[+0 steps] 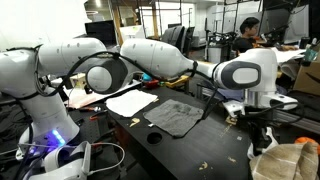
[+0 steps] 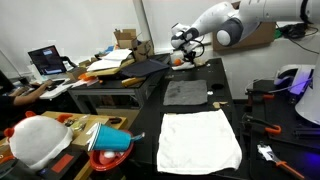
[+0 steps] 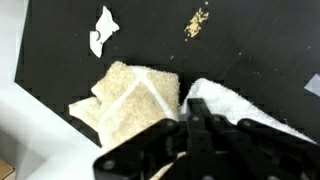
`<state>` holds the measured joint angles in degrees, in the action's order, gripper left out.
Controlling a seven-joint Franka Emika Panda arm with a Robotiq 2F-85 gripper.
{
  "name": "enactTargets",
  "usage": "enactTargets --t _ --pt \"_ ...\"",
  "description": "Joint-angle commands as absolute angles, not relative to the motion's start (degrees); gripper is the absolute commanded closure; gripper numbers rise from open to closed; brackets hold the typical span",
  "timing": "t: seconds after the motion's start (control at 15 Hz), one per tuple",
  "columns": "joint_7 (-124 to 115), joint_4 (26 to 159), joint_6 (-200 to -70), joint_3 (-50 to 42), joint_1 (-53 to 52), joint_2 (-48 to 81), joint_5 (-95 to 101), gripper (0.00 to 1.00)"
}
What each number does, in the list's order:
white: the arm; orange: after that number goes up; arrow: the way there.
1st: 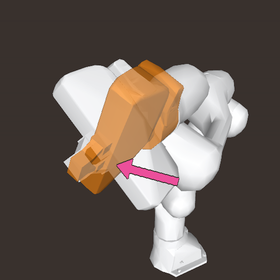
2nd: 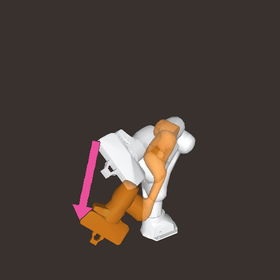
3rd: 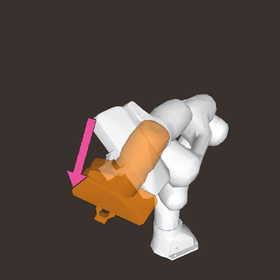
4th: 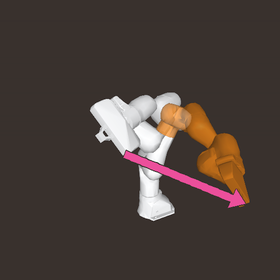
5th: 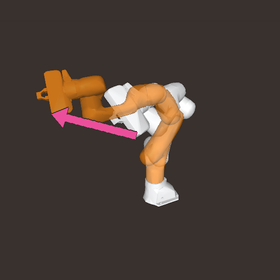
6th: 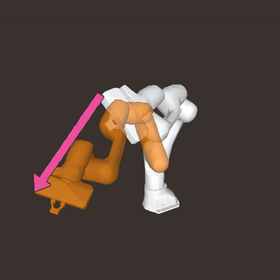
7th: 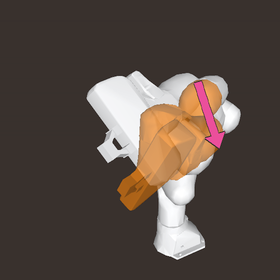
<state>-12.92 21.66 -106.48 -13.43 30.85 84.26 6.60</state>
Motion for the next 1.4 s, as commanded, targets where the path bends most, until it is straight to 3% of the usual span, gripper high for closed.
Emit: enactTargets --t 0.0,0.07,0.13,0.27,0.87,1.07,1.13,1.2,1.33 --pt "-13.2 23.1 -113.3 -13.7 32.1 84.4 7.2 1.00" --pt "-13.2 23.2 -114.8 -13.7 32.4 84.5 7.2 1.00" --pt "-12.6 22.4 -115.4 -13.4 32.8 84.6 7.2 0.74" --pt "-11.1 20.6 -115.9 -12.7 33.6 84.7 6.4 0.68" --pt "-7.6 21.8 -117.3 -9.4 35.0 81.3 3.6 0.01" --pt "-6.3 22.3 -114.6 -7.1 35.7 79.6 1.4 0.00" --pt "-8.6 22.1 -115.3 -7.5 35.8 79.8 1.4 0.09" --pt "-10.4 21.8 -116.5 -8.1 35.9 80.1 1.8 0.25" --pt "-14.7 21.7 -117.9 -9.3 36.1 80.6 2.4 0.36"
